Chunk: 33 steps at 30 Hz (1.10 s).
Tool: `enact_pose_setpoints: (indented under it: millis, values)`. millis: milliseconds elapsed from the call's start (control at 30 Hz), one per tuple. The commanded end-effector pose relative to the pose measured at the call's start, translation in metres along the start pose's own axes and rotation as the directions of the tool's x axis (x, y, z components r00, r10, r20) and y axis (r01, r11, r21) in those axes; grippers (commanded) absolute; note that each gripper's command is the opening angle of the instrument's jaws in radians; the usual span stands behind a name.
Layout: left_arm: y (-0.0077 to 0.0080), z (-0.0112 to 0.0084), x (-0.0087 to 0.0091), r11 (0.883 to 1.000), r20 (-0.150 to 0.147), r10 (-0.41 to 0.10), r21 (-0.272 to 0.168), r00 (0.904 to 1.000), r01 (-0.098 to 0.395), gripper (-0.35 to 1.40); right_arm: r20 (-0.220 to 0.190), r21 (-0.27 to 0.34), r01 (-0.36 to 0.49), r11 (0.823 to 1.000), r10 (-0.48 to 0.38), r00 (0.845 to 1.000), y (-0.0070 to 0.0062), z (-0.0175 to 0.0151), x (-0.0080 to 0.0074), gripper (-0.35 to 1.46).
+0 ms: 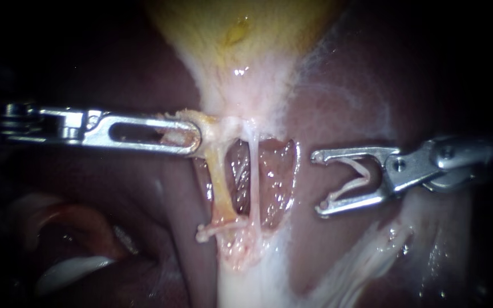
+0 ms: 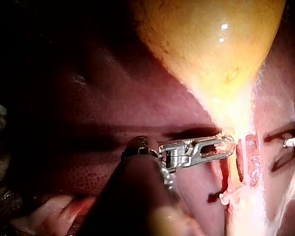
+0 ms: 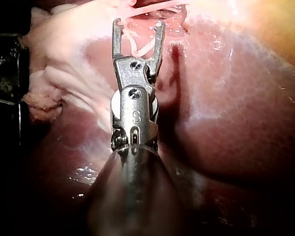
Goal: Clipping second clip left tube
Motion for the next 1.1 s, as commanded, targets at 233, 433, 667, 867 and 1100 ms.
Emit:
enact_pose_setpoints:
  millis: [233, 433, 667, 867, 1100]
  values:
    - [-0.0001, 0.0002, 0.0000, 1.000, 0.001, 0.000, 0.000, 1.0000, 0.000, -0.35, 0.003, -0.006, -0.105, 0.994, 0.106, 0.994, 0.0000, 0.0037, -0.0013, 0.46]
    - [-0.0002, 0.0003, 0.0001, 1.000, 0.002, -0.001, -0.001, 1.0000, 0.001, -0.35, 0.004, 0.007, -0.147, 0.989, 0.147, 0.989, 0.0005, 0.0075, -0.0025, 0.46]
    - [-0.0005, 0.0003, 0.0002, 1.000, 0.003, -0.001, -0.002, 1.0000, 0.001, -0.35, 0.008, 0.015, -0.169, 0.985, 0.169, 0.986, 0.0016, 0.0114, -0.0038, 0.46]
    - [-0.0007, 0.0005, 0.0003, 1.000, 0.005, -0.008, -0.003, 1.0000, 0.008, -0.35, 0.010, 0.028, -0.187, 0.982, 0.187, 0.982, 0.0020, 0.0141, -0.0044, 0.46]
    - [-0.0007, 0.0006, 0.0002, 1.000, 0.005, -0.008, -0.003, 1.0000, 0.008, -0.35, -0.017, 0.076, -0.255, 0.964, 0.257, 0.966, 0.0021, 0.0167, -0.0050, 0.45]
